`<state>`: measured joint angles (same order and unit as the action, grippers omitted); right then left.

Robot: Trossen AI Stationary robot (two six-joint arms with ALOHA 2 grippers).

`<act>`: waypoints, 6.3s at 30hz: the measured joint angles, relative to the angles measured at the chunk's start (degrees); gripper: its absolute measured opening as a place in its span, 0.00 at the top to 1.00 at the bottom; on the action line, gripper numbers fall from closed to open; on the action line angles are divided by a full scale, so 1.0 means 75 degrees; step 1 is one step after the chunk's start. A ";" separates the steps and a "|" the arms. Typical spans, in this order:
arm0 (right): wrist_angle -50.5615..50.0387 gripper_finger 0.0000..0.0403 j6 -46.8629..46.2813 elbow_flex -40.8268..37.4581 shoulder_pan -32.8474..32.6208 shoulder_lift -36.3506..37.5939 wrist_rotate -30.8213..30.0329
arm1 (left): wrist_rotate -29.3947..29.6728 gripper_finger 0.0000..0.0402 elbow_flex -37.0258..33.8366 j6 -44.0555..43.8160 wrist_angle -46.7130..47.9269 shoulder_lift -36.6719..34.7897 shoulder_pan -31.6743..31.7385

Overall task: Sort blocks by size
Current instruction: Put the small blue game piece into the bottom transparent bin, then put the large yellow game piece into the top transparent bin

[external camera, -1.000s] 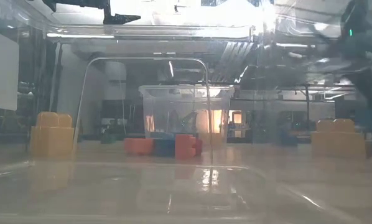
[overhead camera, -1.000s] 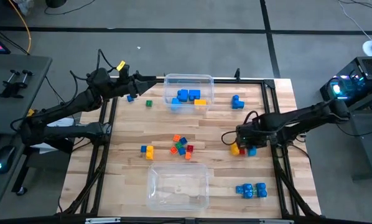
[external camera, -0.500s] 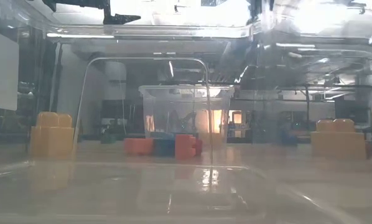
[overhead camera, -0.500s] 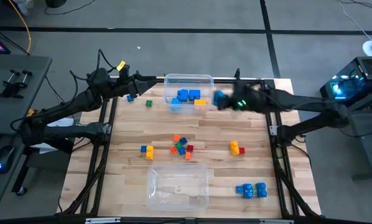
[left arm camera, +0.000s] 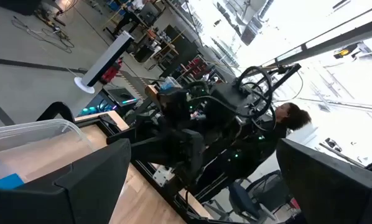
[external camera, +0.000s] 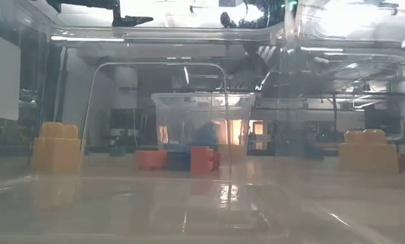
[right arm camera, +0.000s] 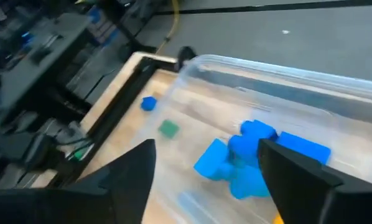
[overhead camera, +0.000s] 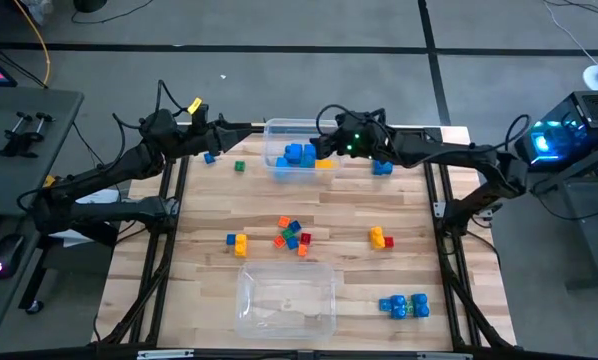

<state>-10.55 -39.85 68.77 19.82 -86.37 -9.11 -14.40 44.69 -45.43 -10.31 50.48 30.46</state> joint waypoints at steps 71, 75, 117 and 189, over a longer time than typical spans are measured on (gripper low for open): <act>-0.2459 0.27 0.2124 0.1671 0.0203 0.0804 0.0239 | 0.4458 0.21 -0.0655 -0.2810 0.5730 0.5158 0.2964; -0.2466 0.27 0.2124 0.1671 0.0203 0.0804 0.0240 | 0.4691 0.22 -0.0818 -0.2715 0.5305 0.5145 0.2919; -0.2940 0.27 0.1906 0.1668 0.0188 0.0802 0.0362 | 0.4844 0.74 -0.0705 -0.1548 0.5157 0.4676 0.1554; -0.1009 0.27 0.0574 0.1668 -0.4850 0.0830 -0.0561 | 0.4633 0.32 0.3864 -0.1717 0.9511 0.4099 -0.7598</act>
<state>-18.12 -35.55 81.28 -16.56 -80.14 -13.32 20.34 73.67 -58.31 61.03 81.22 -26.52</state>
